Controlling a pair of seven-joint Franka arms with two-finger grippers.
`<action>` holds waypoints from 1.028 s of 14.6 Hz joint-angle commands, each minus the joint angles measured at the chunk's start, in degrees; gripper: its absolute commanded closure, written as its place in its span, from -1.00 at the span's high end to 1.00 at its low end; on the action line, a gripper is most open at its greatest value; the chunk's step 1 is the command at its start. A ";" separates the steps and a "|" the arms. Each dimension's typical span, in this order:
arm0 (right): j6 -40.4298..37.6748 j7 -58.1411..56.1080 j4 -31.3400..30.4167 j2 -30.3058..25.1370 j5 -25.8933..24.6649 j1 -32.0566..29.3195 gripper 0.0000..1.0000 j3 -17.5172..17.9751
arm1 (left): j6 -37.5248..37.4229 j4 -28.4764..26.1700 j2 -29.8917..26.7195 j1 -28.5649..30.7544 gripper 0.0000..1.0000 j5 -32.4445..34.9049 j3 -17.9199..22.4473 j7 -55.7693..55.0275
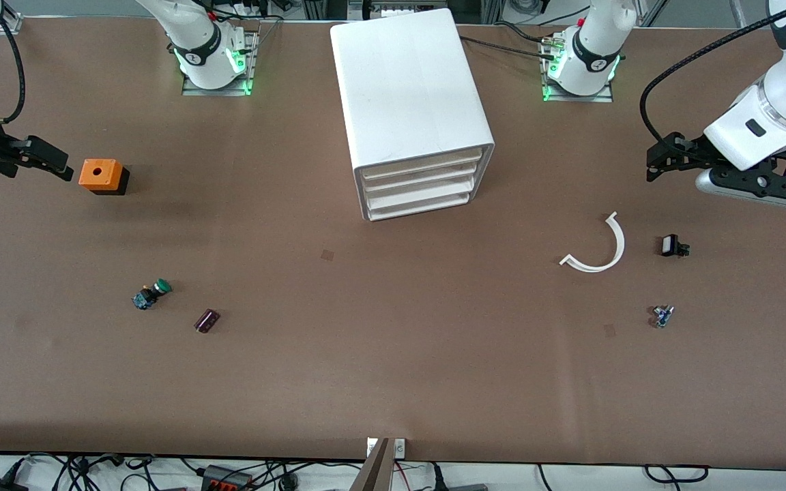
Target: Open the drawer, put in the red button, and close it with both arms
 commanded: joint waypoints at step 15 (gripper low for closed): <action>0.56 -1.09 -1.63 -1.50 -0.64 -1.13 1.00 0.27 | 0.46 -0.84 -0.87 -0.02 1.00 1.38 -0.12 0.72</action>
